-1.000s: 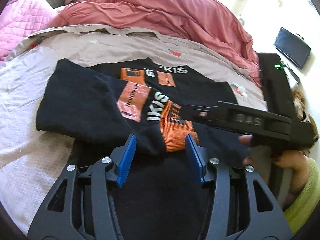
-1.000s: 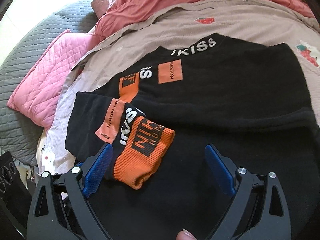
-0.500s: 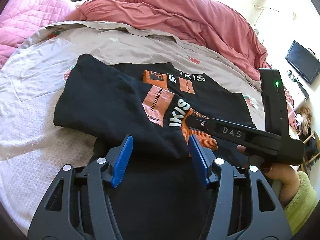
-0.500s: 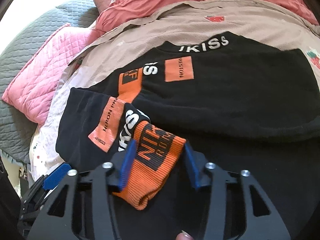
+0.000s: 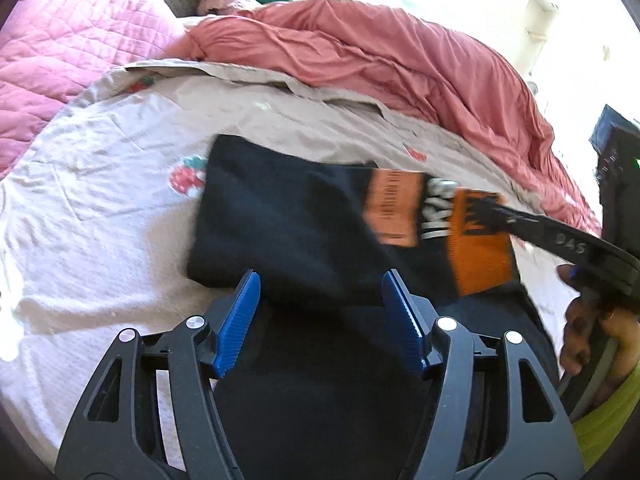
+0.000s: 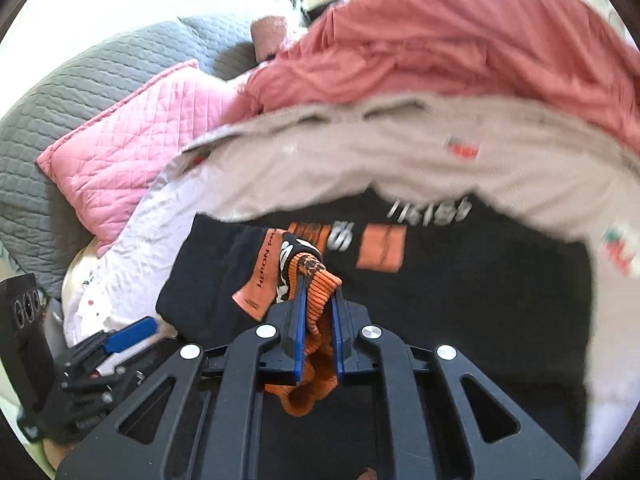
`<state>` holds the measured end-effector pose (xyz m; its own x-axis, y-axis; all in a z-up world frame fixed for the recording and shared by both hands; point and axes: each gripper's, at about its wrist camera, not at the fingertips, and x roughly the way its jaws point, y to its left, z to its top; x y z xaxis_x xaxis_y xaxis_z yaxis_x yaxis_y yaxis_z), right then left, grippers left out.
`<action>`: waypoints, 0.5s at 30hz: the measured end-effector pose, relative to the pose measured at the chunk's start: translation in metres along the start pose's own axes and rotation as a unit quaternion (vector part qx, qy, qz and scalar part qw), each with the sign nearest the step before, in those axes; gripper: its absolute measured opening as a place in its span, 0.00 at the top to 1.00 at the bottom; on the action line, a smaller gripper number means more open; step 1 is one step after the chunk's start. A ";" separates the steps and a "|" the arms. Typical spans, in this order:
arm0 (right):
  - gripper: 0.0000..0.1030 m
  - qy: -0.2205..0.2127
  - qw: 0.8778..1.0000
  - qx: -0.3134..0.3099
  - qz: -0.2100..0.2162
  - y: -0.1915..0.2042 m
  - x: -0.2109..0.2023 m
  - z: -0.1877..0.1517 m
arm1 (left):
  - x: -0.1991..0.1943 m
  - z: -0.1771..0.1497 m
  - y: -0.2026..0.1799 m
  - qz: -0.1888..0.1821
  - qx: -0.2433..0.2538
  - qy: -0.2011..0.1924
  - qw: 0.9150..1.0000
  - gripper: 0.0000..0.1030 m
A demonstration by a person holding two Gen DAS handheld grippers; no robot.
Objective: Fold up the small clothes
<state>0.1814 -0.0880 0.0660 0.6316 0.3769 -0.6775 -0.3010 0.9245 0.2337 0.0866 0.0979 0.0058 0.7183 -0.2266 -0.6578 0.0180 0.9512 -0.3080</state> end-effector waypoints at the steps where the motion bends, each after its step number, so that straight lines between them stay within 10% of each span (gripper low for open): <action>1: 0.90 -0.006 1.000 -0.007 -0.013 -0.005 -0.004 0.005 | -0.002 0.002 0.001 0.001 -0.002 -0.003 1.000 0.44; 15: 0.90 0.010 0.990 0.003 -0.142 -0.109 -0.013 0.011 | 0.012 0.026 -0.033 0.022 0.033 0.002 0.999 0.44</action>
<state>0.2138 -0.1934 0.0564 0.6757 0.1002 -0.7304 -0.1084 0.9935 0.0359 0.1128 0.0696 0.0259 0.7170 -0.1839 -0.6724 0.0313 0.9721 -0.2326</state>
